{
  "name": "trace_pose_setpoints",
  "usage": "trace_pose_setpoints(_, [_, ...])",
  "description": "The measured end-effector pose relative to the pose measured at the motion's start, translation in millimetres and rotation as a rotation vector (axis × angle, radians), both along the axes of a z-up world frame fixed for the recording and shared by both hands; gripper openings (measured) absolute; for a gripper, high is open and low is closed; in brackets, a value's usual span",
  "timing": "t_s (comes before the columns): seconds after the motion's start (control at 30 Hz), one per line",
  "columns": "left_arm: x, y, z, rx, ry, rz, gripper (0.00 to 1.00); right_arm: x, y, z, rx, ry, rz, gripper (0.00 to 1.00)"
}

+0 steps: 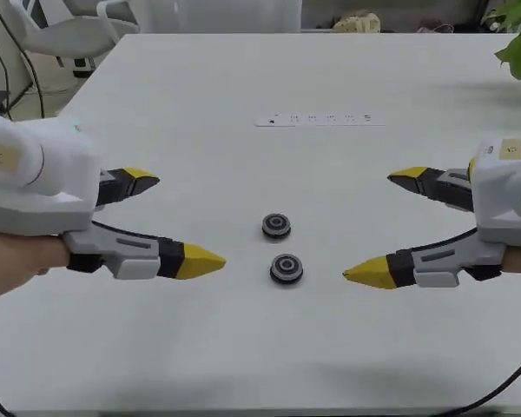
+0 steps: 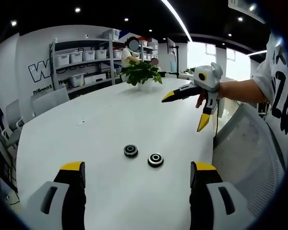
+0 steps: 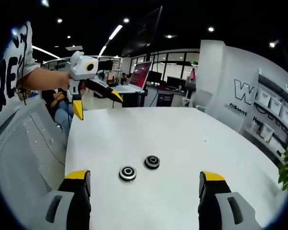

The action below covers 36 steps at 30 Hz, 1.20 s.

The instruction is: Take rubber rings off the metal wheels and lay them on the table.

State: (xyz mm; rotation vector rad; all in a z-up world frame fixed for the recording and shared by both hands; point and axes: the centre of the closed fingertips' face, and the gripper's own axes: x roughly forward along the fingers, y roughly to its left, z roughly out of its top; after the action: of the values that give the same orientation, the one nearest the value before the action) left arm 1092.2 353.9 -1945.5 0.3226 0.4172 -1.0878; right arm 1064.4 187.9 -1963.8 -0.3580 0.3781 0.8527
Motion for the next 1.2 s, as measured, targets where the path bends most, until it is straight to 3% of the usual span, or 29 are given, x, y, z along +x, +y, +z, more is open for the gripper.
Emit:
trace_pose_setpoints(0.63, [4.4,-25.6,-11.1,0.016,0.011,-0.064,0.84,9.7,7.1,-13.2,-0.006,0.031,0.027,0.86])
trace_pose_setpoints(1.07, [10.0,-37.6,-20.5,0.013,0.042,-0.081,0.81,16.9,10.5,-26.2,-0.013,0.058,0.037,0.84])
trace_pose_setpoints(1.2, [10.8,-41.6,-22.4,-0.01,0.069,-0.08,0.79,18.0,11.0,-30.1,-0.015,0.065,0.037,0.83])
